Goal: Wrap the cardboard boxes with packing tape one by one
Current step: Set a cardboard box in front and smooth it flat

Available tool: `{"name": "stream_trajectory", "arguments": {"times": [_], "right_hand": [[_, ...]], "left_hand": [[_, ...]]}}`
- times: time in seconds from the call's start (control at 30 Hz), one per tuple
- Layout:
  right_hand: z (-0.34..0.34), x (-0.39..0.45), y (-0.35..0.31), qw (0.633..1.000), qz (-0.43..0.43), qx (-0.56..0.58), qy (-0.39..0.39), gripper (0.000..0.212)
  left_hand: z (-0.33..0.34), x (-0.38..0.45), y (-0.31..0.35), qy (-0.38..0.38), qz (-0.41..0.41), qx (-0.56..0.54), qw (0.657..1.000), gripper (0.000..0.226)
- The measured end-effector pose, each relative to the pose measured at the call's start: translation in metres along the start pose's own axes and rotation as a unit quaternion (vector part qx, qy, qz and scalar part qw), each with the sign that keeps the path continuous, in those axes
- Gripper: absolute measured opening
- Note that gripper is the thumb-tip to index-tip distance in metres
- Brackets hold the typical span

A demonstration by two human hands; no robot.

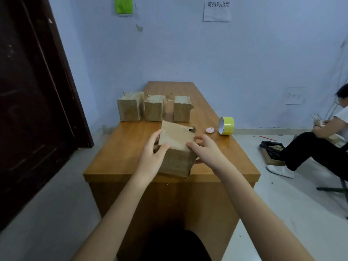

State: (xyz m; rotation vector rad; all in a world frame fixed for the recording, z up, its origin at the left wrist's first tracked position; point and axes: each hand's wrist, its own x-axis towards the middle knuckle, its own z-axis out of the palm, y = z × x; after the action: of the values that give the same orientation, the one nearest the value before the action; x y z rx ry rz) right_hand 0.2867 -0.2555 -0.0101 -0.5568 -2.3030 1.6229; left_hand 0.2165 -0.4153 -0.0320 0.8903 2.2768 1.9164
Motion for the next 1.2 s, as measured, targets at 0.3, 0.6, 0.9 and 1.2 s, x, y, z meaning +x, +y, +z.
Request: {"name": "stream_trajectory", "arguments": {"times": [0.3,0.6,0.9,1.2], "right_hand": [[0.014,-0.012,0.015,0.995,-0.05,-0.088,-0.019,0.049],[0.019,-0.017,0.024,0.991,-0.072,-0.108,-0.025,0.05],[0.016,-0.016,0.024,0.989,-0.088,-0.112,-0.039,0.051],[0.007,0.004,0.03,0.991,-0.097,-0.087,-0.005,0.039]], "left_hand": [[-0.021,-0.031,-0.007,-0.022,-0.072,-0.028,0.997,0.032],[-0.026,-0.027,0.005,-0.047,-0.085,0.294,0.951,0.022],[0.0,0.021,0.015,-0.127,0.096,0.454,0.877,0.052],[0.005,0.029,-0.004,-0.161,0.133,0.441,0.873,0.055]]}}
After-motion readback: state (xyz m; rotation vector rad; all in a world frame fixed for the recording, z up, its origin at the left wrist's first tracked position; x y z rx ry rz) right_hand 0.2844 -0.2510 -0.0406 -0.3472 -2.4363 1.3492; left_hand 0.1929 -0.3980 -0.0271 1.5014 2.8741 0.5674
